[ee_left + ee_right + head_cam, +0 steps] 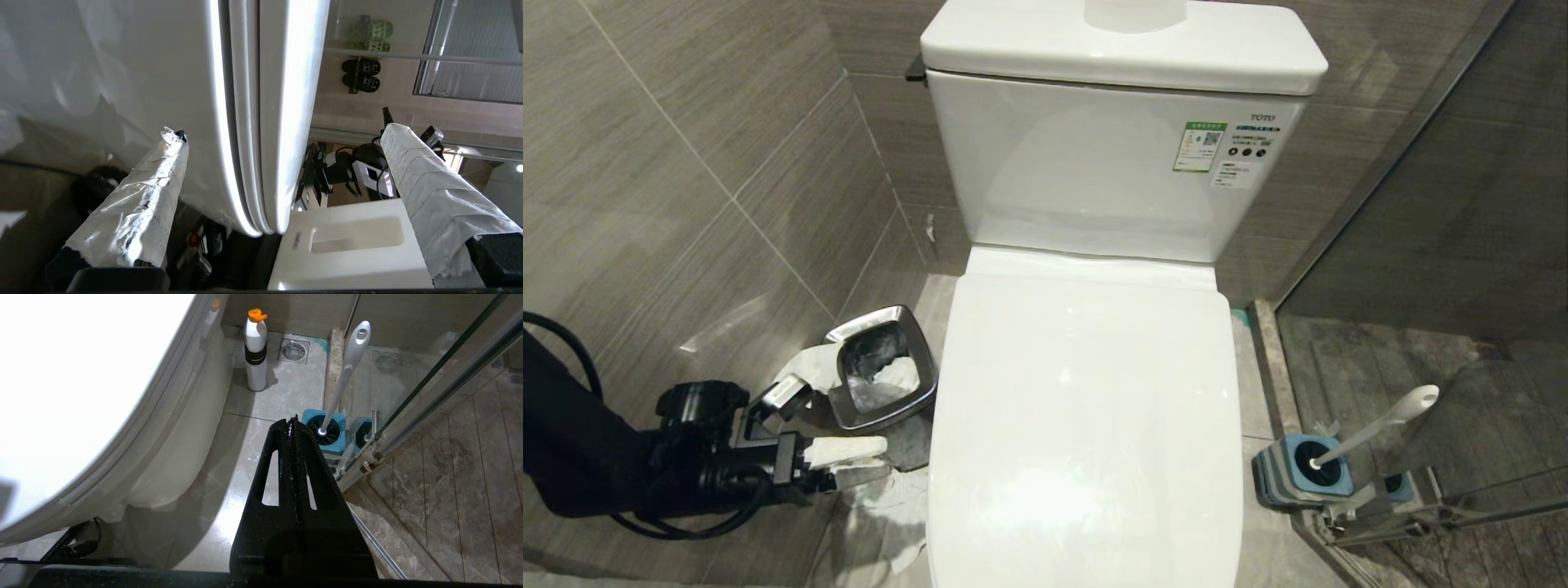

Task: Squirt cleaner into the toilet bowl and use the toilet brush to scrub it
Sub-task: Use the left hand to lift the toilet lid slightly

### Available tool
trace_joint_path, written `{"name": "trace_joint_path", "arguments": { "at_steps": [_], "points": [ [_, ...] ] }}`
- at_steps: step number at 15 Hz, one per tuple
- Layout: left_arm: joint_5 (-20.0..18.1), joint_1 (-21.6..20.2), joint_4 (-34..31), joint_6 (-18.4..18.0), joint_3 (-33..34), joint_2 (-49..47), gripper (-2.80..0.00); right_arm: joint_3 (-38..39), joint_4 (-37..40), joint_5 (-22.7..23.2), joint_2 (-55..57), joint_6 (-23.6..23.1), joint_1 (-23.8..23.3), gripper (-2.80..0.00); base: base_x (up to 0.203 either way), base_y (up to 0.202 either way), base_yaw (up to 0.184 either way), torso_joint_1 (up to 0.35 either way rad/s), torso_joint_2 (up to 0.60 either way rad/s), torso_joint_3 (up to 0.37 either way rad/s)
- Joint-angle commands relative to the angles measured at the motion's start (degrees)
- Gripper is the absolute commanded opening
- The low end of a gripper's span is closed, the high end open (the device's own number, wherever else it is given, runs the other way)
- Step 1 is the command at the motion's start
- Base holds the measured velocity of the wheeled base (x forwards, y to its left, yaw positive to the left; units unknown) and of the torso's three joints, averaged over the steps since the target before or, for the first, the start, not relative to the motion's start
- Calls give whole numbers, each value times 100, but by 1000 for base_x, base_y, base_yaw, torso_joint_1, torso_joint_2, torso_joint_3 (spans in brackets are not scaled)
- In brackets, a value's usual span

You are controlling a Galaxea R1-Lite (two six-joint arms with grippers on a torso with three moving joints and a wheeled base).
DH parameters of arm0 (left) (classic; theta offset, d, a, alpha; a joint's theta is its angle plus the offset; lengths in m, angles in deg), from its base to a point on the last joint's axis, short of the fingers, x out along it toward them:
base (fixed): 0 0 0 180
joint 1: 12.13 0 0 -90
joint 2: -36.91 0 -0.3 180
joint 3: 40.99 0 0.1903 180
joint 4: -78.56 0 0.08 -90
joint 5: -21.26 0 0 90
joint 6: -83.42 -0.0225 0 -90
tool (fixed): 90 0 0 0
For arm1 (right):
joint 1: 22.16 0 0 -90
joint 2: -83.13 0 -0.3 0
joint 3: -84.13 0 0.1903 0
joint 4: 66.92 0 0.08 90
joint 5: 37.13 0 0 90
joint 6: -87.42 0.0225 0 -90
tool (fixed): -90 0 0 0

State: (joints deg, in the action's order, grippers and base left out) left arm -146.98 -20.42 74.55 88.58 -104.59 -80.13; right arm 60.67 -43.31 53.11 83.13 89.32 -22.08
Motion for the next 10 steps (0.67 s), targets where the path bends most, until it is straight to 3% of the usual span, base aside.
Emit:
{"name": "trace_joint_path", "arguments": {
  "at_steps": [1, 6, 10],
  "points": [
    [-16, 0, 24, -72, 115, 41, 0, 1, 2, 2, 0, 3, 1, -280, 0, 0, 0, 0, 0, 0],
    [8, -50, 53, -222, 286, 59, 0, 1, 2, 2, 0, 3, 1, -280, 0, 0, 0, 0, 0, 0],
    [253, 25, 79, -461, 801, 454, 0, 1, 2, 2, 0, 3, 1, -280, 0, 0, 0, 0, 0, 0]
  ]
}}
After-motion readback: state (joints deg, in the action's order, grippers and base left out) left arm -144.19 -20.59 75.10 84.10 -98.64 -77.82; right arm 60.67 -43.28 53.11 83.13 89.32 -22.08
